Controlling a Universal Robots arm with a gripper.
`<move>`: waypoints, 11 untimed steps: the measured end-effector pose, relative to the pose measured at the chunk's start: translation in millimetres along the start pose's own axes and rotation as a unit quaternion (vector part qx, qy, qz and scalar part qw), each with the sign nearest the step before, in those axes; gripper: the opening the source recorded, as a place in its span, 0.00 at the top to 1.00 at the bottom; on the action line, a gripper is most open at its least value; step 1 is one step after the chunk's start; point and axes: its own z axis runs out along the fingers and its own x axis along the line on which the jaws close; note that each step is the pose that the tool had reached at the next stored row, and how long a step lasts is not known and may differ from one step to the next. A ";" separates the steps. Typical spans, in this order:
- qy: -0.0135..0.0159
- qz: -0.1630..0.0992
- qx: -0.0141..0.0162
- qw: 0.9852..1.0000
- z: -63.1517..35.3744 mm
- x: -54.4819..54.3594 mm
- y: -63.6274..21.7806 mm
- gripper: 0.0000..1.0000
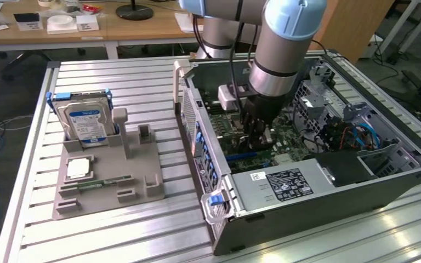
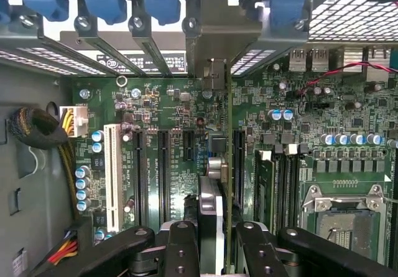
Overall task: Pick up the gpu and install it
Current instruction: 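Insert the gpu into the slot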
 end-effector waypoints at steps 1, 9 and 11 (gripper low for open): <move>0.000 0.000 0.000 1.000 0.5 0.0 0.0 0.72; 0.000 0.000 0.000 1.000 5.6 0.2 1.8 0.72; 0.000 0.000 0.000 1.000 7.7 0.3 2.0 0.72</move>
